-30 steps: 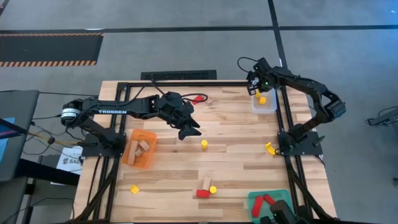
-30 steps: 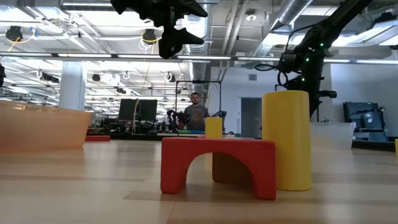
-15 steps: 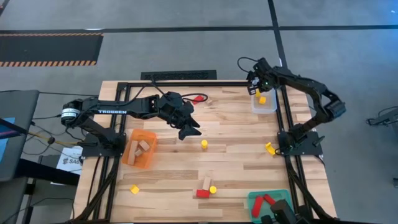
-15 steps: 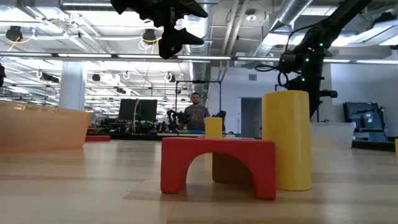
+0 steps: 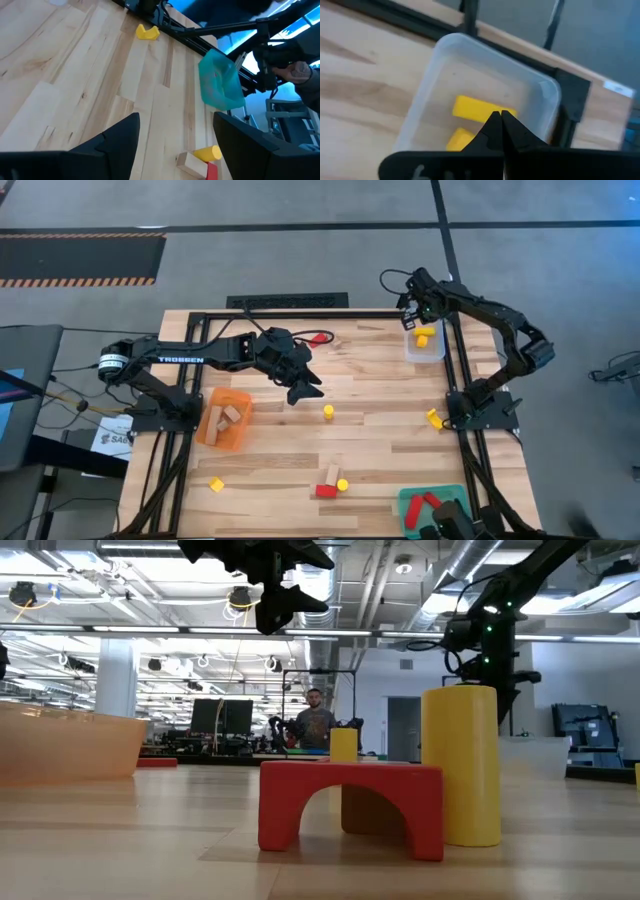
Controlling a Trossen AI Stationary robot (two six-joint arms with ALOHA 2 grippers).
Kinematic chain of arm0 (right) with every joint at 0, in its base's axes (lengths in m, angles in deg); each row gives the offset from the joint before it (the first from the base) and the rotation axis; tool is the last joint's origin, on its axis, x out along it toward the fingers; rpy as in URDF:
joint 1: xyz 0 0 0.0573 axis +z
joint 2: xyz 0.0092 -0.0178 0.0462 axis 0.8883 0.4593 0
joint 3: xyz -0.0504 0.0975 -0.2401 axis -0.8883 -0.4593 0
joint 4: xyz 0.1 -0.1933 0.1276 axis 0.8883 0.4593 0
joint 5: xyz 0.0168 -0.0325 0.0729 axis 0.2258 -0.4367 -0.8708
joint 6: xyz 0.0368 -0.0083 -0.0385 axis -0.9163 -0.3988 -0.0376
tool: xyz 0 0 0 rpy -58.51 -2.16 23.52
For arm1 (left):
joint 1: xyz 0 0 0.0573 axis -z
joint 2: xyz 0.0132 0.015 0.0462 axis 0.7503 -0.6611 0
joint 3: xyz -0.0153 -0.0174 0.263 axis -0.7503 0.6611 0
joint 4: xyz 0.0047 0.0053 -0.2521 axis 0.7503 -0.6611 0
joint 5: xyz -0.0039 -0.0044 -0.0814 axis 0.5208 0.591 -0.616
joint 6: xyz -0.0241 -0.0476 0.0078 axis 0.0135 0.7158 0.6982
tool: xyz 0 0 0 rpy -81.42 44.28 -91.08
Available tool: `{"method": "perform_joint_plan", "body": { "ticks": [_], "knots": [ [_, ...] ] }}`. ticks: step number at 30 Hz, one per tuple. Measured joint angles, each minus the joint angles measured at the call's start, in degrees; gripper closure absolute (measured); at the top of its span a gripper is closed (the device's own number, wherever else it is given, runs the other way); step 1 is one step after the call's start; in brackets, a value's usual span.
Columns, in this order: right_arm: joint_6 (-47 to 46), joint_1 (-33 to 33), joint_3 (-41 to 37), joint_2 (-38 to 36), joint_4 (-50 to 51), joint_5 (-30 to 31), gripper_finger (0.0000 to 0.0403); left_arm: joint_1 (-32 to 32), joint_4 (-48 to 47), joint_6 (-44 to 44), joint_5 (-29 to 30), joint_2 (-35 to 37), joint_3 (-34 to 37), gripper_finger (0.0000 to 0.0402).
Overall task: Sort & place blocks by color
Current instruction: Put the yellow block into the transparent bin
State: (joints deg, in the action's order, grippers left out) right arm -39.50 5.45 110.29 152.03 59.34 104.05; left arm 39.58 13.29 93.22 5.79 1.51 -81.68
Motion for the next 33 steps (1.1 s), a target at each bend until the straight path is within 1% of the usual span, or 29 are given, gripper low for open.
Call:
{"method": "perform_joint_plan", "body": {
  "ticks": [5, 8, 13, 16, 19, 23, 26, 29, 33],
  "knots": [
    [0.2, 3.0, 0.1, -0.2, 0.5, -6.3, 0.0400, 0.0, 0.0, -0.8, 0.1, 0.0, 0.0, 0.0162],
    [0.3, 6.7, 0.1, -1.0, 2.3, -7.6, 0.0399, 0.0, -0.1, -0.9, 0.1, 0.0, 0.0, 0.0162],
    [-1.5, 15.3, 0.1, -5.1, 6.0, -8.1, 0.0400, 0.0, -2.8, -3.3, 0.2, 0.0, 0.0, 0.0162],
    [-4.2, 22.3, 0.1, -8.8, 7.9, -8.1, 0.0397, 0.8, -5.7, -8.0, 0.6, 0.0, 0.0, 0.0162],
    [-7.3, 29.9, 0.1, -12.5, 8.0, -8.3, 0.0392, 3.5, -8.8, -15.2, 3.5, -0.1, 0.0, 0.0162],
    [-10.5, 38.7, 0.1, -16.2, 8.9, -8.3, 0.0393, 7.5, -9.4, -22.2, 10.0, -0.1, 0.0, 0.0162],
    [-13.9, 44.6, 0.1, -18.5, 9.6, -8.3, 0.0394, 9.6, -8.9, -24.8, 14.1, -0.1, 0.0, 0.0162],
    [-16.5, 50.6, 0.1, -20.4, 9.8, -8.2, 0.0391, 11.0, -8.9, -27.0, 16.9, -0.1, 0.0, 0.0162],
    [-19.2, 57.3, 0.1, -22.5, 9.7, -8.1, 0.0385, 11.3, -7.8, -26.0, 18.2, -2.8, 0.0, 0.0162]
  ]
}}
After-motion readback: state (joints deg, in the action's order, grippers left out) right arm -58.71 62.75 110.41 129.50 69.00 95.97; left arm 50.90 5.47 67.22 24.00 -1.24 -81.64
